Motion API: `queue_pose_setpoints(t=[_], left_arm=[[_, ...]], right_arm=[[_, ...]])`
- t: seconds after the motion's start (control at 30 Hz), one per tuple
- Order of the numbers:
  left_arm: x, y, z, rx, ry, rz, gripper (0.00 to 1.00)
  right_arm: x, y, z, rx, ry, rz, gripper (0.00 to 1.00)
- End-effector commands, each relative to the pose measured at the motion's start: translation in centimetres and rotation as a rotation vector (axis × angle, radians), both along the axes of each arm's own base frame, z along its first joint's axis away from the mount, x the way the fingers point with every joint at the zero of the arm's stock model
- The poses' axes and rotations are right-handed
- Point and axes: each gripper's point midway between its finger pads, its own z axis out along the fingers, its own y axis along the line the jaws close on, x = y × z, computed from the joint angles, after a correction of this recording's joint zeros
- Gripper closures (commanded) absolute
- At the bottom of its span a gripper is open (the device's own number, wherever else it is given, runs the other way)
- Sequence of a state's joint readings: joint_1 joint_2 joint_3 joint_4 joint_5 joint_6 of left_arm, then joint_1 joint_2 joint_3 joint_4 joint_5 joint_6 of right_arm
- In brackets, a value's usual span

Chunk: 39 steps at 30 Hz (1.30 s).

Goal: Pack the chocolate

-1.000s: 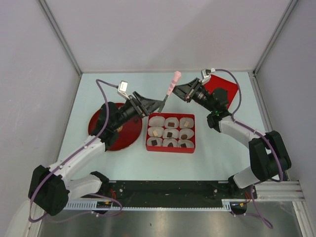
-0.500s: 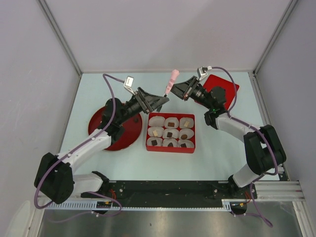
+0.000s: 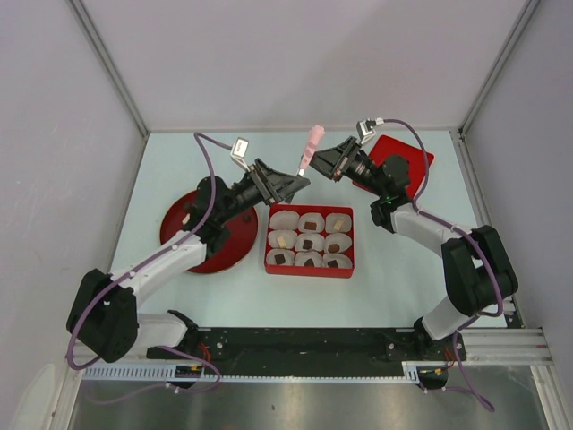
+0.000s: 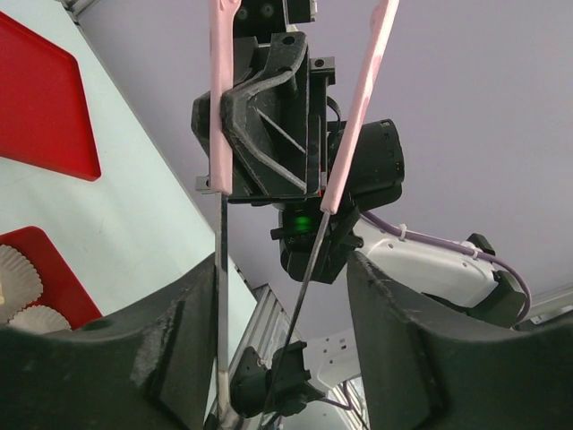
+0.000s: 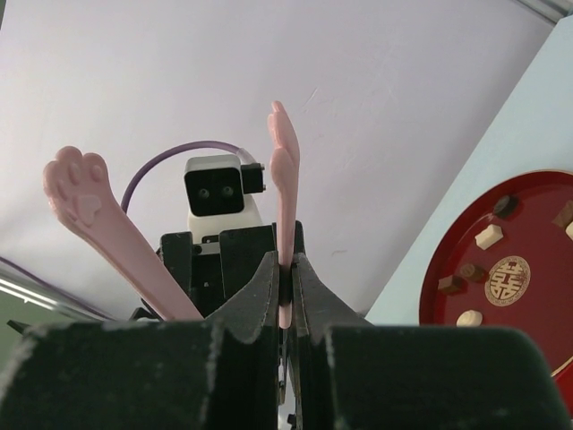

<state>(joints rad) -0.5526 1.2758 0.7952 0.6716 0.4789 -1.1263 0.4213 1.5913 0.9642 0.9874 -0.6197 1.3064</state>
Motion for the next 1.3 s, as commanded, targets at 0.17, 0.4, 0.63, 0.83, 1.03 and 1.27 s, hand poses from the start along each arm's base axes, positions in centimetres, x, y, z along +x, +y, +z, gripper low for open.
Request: queue_pose_setpoints(t=[0.17,0.4,0.63,0.83,1.03,1.27], left_arm=[[-1.5,-0.5,4.0,-0.067,-0.11,-0.057,0.54],[-1.7,-0.1,4.1,-0.063,-0.129,-0.037,0.67],[-1.8,0.6,4.4,-0.067,-0.145,-0.001,0.69],[-1.5,1.8,4.7,-0.052,-0.163,0.054,0.69],[-0.7,3.6,4.3,-0.023,-0.162,0.126,0.71],[0.0,5.8,3.9,0.019,-0.177,0.211,0.72]], right_arm=[[-0.6,0.3,2.5,0.002,-0.116,0.011,1.0],[-1.1,0.5,2.3,-0.012,-0.121,0.033,0.98],[-1.3,0.4,2.2,-0.04,-0.122,0.033,0.76],[-1.4,0.2,2.0,-0.069,-0.128,0.027,0.66],[-1.4,-0.2,2.0,-0.081,-0.122,0.014,0.54],[-1.5,-0.3,1.2,-0.126,-0.108,0.008,0.35]])
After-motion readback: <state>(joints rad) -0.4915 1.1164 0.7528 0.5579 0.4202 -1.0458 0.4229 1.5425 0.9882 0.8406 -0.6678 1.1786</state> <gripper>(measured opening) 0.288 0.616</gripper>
